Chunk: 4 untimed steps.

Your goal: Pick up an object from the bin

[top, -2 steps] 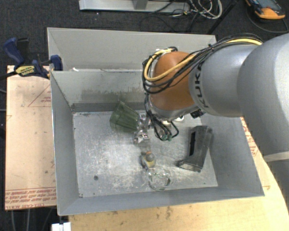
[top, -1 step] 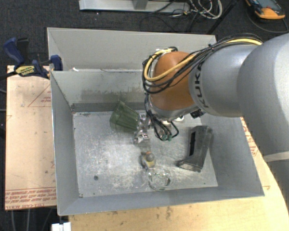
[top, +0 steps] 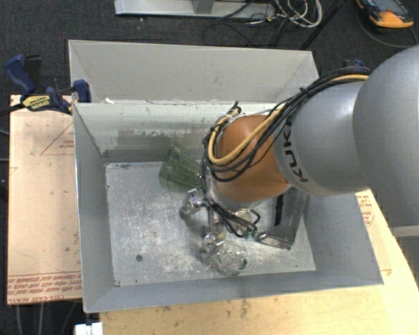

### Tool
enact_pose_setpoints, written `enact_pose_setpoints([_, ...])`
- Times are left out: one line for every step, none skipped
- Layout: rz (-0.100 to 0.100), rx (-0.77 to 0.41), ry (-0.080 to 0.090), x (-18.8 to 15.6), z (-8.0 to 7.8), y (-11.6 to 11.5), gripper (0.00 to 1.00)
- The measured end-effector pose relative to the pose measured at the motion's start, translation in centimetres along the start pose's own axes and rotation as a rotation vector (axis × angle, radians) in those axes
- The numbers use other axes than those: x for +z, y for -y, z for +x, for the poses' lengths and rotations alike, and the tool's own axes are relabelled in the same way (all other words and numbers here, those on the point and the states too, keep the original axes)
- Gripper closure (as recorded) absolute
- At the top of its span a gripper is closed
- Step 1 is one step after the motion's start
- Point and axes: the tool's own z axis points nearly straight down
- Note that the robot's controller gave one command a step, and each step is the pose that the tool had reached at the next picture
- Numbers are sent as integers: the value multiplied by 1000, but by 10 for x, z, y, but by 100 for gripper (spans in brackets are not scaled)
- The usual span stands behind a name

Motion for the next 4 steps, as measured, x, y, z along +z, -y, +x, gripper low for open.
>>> enact_pose_setpoints([0,2,0,0,0,0,0])
enact_pose_setpoints([-5,61,-29,-11,-8,14,0])
enact_pose_setpoints([2,155,-13,-30,-20,53,0])
enact_pose_setpoints([-1,48,-27,-23,-4,64,0])
